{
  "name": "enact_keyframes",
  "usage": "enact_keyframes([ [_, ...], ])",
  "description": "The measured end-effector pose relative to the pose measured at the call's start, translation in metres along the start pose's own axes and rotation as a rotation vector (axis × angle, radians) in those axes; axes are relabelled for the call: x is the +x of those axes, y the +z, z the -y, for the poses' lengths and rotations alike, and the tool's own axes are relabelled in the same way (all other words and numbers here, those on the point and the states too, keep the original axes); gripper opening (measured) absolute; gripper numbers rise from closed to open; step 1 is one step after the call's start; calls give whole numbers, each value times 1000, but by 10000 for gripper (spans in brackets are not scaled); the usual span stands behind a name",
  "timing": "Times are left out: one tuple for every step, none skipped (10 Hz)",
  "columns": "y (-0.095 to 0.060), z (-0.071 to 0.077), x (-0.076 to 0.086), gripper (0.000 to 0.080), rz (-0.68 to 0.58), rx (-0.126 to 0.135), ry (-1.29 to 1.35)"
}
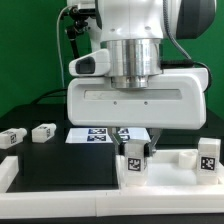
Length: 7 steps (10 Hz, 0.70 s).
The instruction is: Assemble square table
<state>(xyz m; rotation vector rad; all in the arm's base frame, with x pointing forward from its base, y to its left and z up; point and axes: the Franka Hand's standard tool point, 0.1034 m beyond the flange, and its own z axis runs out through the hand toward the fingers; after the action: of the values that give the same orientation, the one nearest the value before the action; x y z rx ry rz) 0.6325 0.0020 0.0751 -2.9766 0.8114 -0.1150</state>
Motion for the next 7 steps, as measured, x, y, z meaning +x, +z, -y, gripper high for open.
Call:
enact_keyframes([
  [0, -2, 1, 291, 9, 13, 125],
  [0, -3, -1, 291, 35, 10, 299],
  [-2, -2, -3, 291, 74, -8, 515],
  [-2, -1, -2, 291, 93, -14, 662],
  [-1, -1, -3, 291, 95, -21, 860],
  [-1, 0, -3, 291, 89, -24, 1056],
  [-2, 0, -4, 291, 86, -33, 1165],
])
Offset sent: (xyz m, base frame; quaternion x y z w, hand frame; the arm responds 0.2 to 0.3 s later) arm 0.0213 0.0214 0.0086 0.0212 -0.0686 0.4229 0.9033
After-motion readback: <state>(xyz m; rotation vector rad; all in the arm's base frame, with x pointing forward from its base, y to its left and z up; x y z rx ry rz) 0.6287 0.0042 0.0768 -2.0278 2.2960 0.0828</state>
